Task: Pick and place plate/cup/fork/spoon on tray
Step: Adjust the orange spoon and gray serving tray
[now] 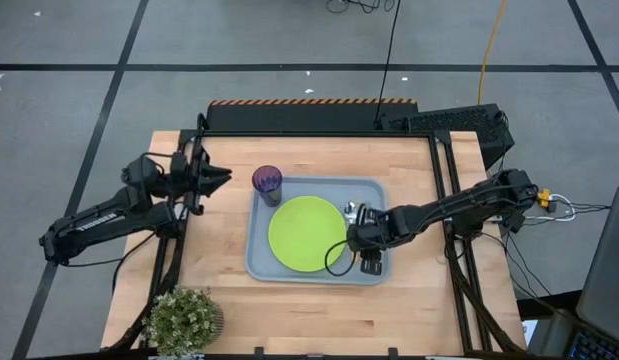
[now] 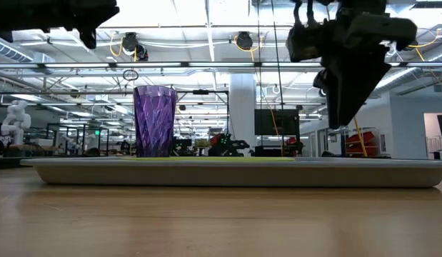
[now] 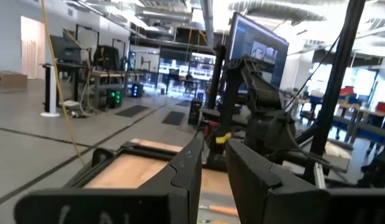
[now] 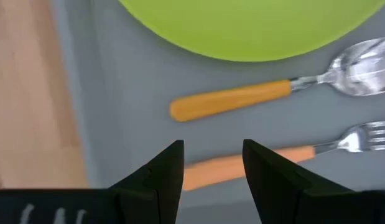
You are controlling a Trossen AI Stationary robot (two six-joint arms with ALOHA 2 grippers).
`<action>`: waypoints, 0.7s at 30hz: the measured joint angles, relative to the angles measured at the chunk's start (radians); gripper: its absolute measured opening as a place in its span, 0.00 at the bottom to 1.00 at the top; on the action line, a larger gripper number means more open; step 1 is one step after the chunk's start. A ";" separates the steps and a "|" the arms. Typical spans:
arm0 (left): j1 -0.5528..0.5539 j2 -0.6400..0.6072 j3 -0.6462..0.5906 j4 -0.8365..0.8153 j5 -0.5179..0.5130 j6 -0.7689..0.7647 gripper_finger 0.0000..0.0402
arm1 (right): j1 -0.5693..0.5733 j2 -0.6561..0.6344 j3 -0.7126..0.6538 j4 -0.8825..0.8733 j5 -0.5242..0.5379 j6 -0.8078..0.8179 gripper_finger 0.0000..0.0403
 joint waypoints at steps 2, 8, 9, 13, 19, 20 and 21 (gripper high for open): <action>0.000 0.000 0.000 -0.005 0.001 0.025 0.19 | -0.014 0.000 0.000 -0.005 0.006 -0.030 0.38; 0.000 0.000 0.000 -0.060 0.026 0.066 0.19 | -0.084 0.000 0.000 -0.006 0.000 -0.087 0.38; 0.000 0.000 0.000 -0.065 0.027 0.082 0.19 | -0.093 0.000 0.000 -0.006 0.000 -0.100 0.38; 0.000 0.000 0.000 -0.119 0.027 0.129 0.19 | -0.120 0.000 0.000 -0.005 -0.003 -0.160 0.38; 0.000 0.000 0.000 -0.119 0.023 0.222 0.19 | -0.158 0.000 0.000 0.026 -0.008 -0.238 0.38; 0.000 0.000 0.000 -0.118 0.023 0.237 0.19 | -0.162 0.000 0.000 0.025 -0.022 -0.246 0.38; 0.000 0.000 0.000 -0.118 0.023 0.254 0.19 | -0.165 0.000 0.000 0.025 -0.029 -0.252 0.38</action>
